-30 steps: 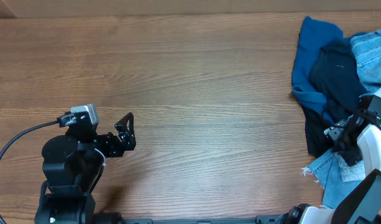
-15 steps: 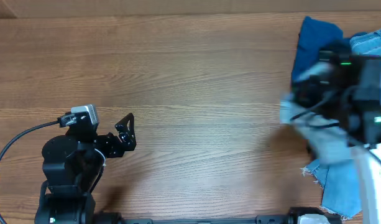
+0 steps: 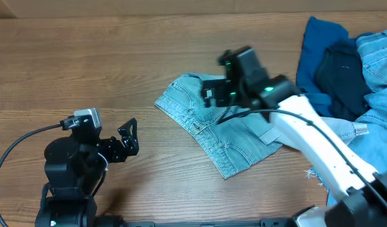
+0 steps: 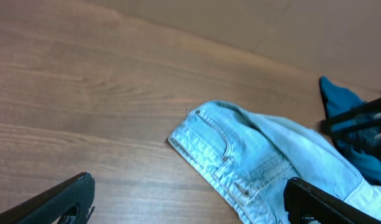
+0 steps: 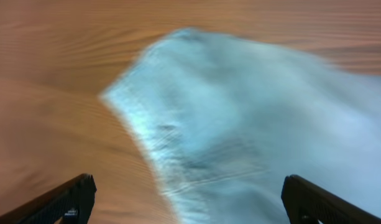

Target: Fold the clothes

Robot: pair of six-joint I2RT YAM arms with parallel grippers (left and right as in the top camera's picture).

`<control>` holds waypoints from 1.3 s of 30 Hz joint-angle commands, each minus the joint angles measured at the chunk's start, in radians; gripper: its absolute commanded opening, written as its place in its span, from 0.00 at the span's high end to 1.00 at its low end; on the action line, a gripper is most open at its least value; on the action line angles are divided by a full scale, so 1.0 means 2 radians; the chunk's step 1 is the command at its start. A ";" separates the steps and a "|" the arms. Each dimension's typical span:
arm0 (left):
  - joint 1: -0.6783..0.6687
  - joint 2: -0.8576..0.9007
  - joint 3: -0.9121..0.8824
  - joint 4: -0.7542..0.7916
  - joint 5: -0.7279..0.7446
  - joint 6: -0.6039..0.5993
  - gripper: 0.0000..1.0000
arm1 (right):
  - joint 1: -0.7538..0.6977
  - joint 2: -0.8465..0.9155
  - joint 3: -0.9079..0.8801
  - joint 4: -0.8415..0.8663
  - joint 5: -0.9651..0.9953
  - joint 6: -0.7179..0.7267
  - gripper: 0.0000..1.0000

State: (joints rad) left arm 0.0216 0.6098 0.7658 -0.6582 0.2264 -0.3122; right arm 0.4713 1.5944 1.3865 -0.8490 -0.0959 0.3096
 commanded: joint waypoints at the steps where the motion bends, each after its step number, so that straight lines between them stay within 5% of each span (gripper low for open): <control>1: 0.003 0.002 0.010 -0.013 0.006 -0.002 0.00 | -0.047 -0.035 0.011 -0.086 0.106 -0.083 0.00; 3: 0.002 0.014 0.001 -0.011 0.006 -0.013 0.00 | -0.069 -0.024 0.010 -0.142 0.106 -0.136 0.00; 8: 0.002 0.139 -0.009 0.015 0.060 -0.020 0.00 | -0.083 -0.017 0.010 -0.150 0.103 -0.125 0.00; 15: -0.002 0.446 -0.008 0.228 0.228 -0.019 0.00 | -0.083 -0.017 0.010 -0.160 0.103 -0.125 0.00; 20: -0.020 0.564 -0.004 0.357 0.209 -0.030 0.00 | -0.083 -0.017 0.010 -0.156 0.099 -0.125 0.00; 27: -0.051 0.631 0.046 0.371 0.141 -0.035 0.00 | -0.083 -0.017 0.010 -0.156 0.100 -0.125 0.00; 30: -0.062 0.634 0.058 0.371 0.125 -0.035 0.23 | -0.083 -0.017 0.010 -0.155 0.100 -0.125 0.00; 34: -0.066 0.633 0.061 0.357 0.124 -0.035 0.96 | -0.083 -0.017 0.010 -0.154 0.100 -0.125 0.04; 39: -0.003 0.593 0.095 0.323 0.109 -0.029 0.96 | -0.083 -0.017 0.010 -0.153 0.100 -0.125 0.09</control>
State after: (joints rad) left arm -0.0731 1.8572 0.8825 0.0277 0.4812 -0.3866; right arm 0.3080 1.5612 1.3937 -1.1625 0.1040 0.0620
